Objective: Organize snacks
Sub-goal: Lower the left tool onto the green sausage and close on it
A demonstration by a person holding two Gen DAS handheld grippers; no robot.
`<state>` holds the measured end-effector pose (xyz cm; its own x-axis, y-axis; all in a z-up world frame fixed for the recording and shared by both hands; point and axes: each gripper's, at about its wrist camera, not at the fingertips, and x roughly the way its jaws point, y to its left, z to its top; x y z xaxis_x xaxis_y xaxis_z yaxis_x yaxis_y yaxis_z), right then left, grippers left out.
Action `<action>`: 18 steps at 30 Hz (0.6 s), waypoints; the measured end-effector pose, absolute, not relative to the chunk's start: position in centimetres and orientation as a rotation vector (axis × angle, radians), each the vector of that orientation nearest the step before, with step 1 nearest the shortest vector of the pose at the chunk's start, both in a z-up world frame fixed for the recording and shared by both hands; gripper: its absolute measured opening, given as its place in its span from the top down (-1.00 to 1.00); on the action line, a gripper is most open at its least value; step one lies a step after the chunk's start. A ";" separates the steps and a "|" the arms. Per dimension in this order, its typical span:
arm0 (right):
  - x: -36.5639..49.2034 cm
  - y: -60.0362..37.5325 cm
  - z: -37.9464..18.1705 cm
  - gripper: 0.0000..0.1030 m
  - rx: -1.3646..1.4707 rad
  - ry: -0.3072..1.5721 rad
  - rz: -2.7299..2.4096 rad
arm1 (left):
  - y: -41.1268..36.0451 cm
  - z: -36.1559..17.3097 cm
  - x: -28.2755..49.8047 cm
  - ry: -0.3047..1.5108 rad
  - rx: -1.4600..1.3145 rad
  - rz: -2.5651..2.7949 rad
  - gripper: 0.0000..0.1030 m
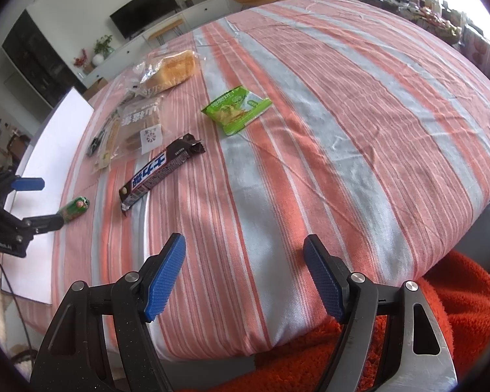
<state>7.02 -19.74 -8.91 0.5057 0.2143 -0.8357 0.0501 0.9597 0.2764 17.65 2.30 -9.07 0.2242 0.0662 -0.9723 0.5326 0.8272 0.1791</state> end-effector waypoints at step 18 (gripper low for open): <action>6.7 -20.0 -8.8 -0.51 0.279 1.030 0.097 | 5.1 -13.7 21.3 1.441 0.240 -0.302 -0.67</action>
<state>6.66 -19.96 -8.78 0.5142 0.2097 -0.8316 0.0514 0.9604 0.2740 21.30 5.05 -13.67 0.1029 -0.0589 -0.9929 0.3447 0.9385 -0.0200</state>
